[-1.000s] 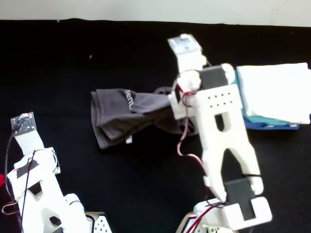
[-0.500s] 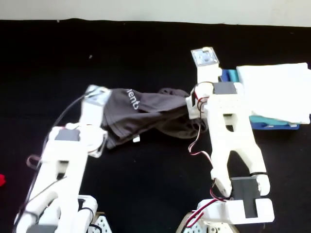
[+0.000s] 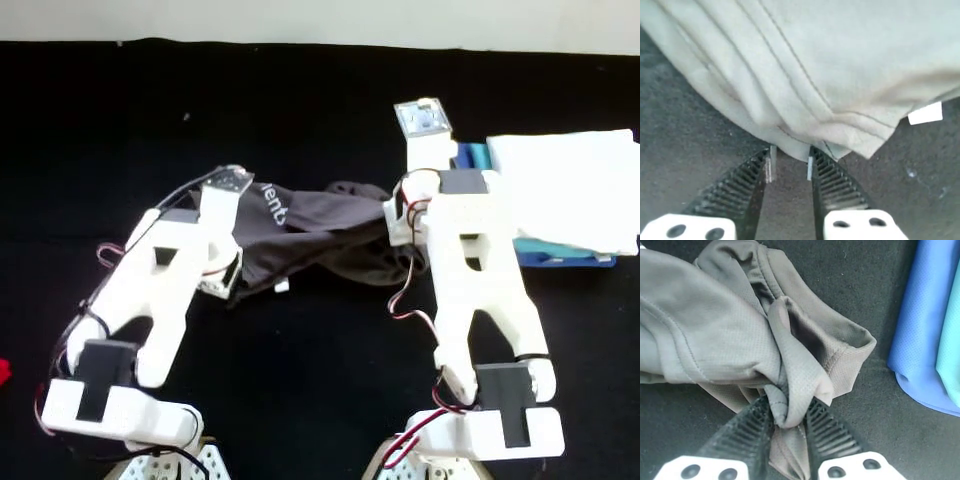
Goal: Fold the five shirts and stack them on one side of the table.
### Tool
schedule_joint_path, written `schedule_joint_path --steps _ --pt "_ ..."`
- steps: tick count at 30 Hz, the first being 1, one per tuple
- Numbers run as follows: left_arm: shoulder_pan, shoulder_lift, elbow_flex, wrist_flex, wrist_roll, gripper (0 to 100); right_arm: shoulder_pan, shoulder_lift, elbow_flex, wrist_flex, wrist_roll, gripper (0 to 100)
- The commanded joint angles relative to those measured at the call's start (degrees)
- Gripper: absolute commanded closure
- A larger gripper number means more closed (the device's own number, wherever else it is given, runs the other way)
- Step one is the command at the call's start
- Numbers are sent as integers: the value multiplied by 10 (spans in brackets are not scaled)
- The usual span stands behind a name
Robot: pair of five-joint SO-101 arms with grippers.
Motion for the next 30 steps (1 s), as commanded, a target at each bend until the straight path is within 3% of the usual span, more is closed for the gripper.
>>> schedule_joint_path --steps 1,5,12,21,25,29,30 --pt "22 2 -65 77 37 874 9 -3 0 1 6 992" --pt "32 2 -124 164 83 792 9 -3 0 0 6 992" --pt "32 9 -126 174 84 759 9 -3 0 -1 7 992" --pt "29 9 -17 29 69 759 9 -3 0 0 7 992" --pt "29 9 -5 15 50 816 9 -3 0 0 5 992" --pt "29 7 -19 16 50 991 9 -9 -2 1 4 992" --pt "29 6 -27 16 52 992 9 -9 -4 1 4 992"
